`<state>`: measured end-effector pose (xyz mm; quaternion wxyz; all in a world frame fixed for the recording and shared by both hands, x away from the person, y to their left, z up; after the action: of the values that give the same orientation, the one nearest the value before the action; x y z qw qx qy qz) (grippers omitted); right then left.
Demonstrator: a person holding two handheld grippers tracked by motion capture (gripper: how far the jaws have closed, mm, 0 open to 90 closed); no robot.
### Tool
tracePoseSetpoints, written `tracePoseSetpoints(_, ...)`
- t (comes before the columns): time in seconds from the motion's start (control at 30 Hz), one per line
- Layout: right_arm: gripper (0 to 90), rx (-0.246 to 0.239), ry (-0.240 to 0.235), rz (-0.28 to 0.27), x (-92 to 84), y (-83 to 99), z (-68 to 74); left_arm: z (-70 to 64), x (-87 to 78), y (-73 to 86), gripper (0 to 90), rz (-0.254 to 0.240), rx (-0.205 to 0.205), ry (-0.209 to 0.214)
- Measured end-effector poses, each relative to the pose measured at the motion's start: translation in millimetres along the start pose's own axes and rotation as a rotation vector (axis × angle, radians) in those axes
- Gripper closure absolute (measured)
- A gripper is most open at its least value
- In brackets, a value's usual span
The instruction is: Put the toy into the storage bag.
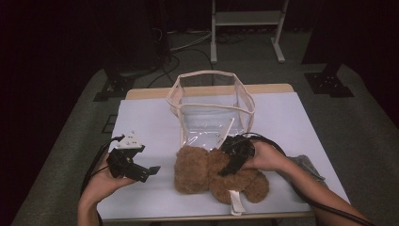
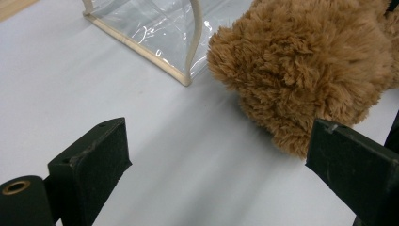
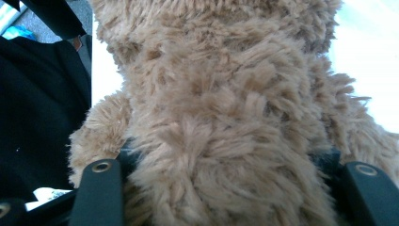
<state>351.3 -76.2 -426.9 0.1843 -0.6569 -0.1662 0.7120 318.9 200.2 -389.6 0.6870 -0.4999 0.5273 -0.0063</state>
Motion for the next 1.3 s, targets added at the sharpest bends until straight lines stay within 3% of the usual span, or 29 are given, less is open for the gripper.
tracePoseSetpoints(0.13, 38.5, -0.002, 0.008, -0.005, -1.7, -1.6, 1.8, 0.9, 0.2, 0.8, 5.4, 0.003, 0.0, 0.0)
tracePoseSetpoints(0.33, 45.2, 0.033, 0.008, -0.003, -8.6, -3.1, 1.1, 1.0, -2.6, 1.1, 5.4, 0.001, 0.003, -0.005)
tracePoseSetpoints(0.47, 49.1, 0.027, 0.013, -0.019, -12.5, -3.8, 0.9, -0.2, -6.4, -0.6, 5.4, -0.026, 0.003, 0.007)
tracePoseSetpoints(0.63, 51.3, 0.034, 0.004, -0.019, -17.8, -6.1, 0.6, 2.2, -5.8, 1.5, 5.4, -0.021, -0.005, 0.001)
tracePoseSetpoints(1.3, 54.6, -0.006, -0.001, -0.029, -37.9, -20.5, 0.7, 6.8, -10.3, 5.0, 5.4, -0.023, -0.018, -0.009)
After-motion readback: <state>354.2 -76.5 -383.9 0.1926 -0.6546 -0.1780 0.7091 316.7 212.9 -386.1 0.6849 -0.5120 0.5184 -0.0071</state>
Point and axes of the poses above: each handheld gripper's, and its own axes: x roughly forward along the jaws, y roughly out of its underside, z roughly to its left, the point moved 6 cm from there along x, roughly forward along the jaws, and after that the axes turned 6 degrees about -x, right-handed, at the moved point
